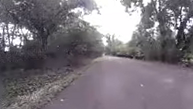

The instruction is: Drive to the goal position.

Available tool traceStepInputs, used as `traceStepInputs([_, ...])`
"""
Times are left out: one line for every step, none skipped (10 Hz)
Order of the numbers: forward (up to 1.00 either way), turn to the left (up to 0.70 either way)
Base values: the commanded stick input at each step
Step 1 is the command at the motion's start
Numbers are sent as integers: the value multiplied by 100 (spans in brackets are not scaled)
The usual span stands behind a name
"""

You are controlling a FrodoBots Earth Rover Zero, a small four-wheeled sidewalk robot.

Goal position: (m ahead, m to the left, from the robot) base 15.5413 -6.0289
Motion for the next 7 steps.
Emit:
traceStepInputs([70, 0])
traceStepInputs([70, 0])
traceStepInputs([70, 0])
traceStepInputs([70, 0])
traceStepInputs([70, 0])
traceStepInputs([70, 0])
traceStepInputs([70, 0])
